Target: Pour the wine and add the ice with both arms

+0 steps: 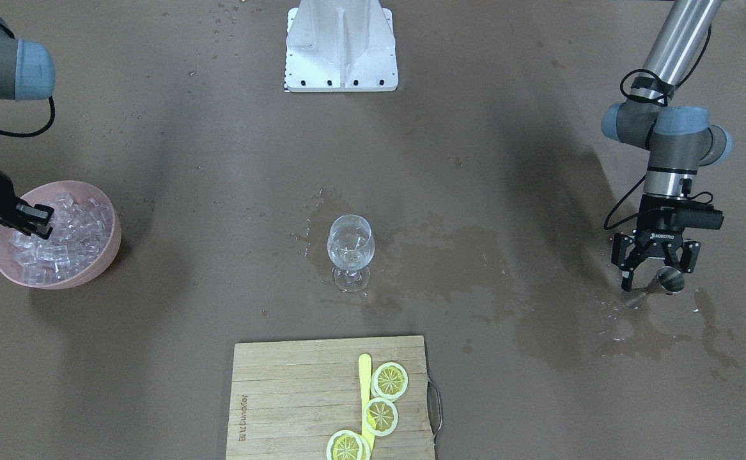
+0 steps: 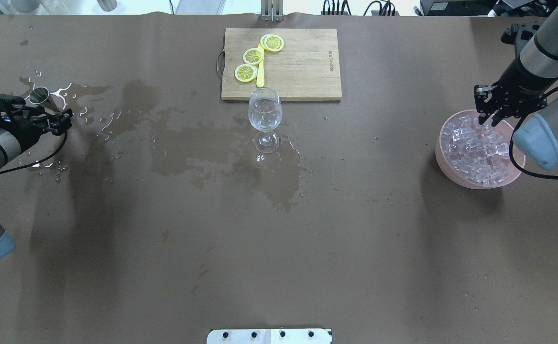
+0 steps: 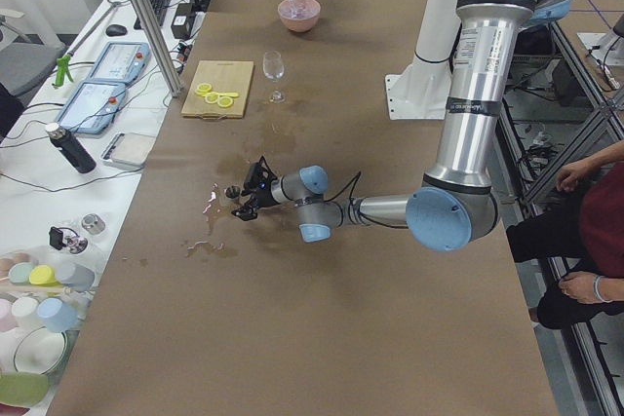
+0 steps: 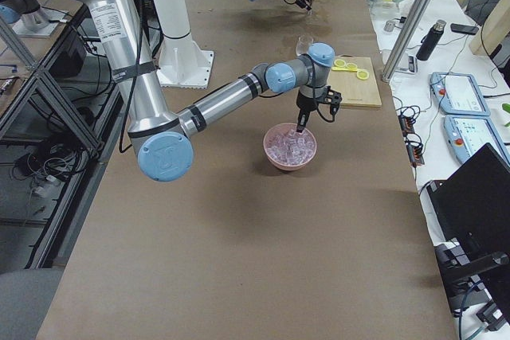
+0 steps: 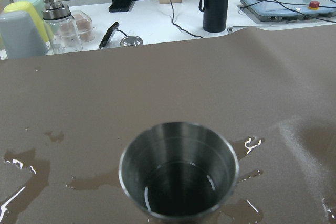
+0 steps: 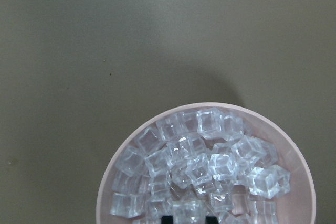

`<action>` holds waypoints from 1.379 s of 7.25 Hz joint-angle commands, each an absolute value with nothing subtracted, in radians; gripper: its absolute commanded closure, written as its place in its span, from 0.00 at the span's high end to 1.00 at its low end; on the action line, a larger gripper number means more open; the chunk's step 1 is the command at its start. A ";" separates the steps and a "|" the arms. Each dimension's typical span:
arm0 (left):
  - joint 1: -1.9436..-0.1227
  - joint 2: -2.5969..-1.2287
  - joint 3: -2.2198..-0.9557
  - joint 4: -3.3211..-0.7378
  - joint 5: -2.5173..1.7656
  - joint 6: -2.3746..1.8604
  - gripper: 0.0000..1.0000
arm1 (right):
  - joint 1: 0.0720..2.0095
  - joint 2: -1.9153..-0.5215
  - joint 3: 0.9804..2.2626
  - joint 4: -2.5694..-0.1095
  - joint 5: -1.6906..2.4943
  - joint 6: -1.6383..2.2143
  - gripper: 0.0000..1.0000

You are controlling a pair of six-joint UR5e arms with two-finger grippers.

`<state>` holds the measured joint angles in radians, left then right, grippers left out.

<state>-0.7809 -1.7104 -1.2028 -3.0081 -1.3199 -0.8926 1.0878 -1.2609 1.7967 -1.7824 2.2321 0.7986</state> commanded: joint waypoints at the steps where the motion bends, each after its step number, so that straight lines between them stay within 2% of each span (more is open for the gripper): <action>1: -0.782 -1.713 -1.203 -3.008 -1.315 -0.896 0.70 | 1.098 -1.227 1.799 -1.828 2.258 0.784 0.27; 2: -0.784 -1.724 -1.203 -3.007 -1.313 -0.896 0.63 | 1.103 -1.207 1.801 -1.853 2.260 0.784 0.27; 3: -0.782 -1.729 -1.203 -3.005 -1.313 -0.896 0.62 | 1.112 -1.178 1.801 -1.891 2.275 0.784 0.27; 5: -0.782 -1.740 -1.203 -3.005 -1.315 -0.894 0.52 | 1.120 -1.160 1.804 -1.921 2.278 0.784 0.25; 8: -0.788 -1.740 -1.201 -2.999 -1.315 -0.890 0.52 | 1.126 -1.152 1.809 -1.921 2.275 0.785 0.25; 10: -0.790 -1.740 -1.195 -2.997 -1.315 -0.888 0.43 | 1.137 -1.149 1.810 -1.919 2.264 0.770 0.25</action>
<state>-0.7889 -1.7395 -1.1986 -2.9985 -1.3146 -0.8891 1.1312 -1.1514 1.8097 -1.9197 2.2703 0.7811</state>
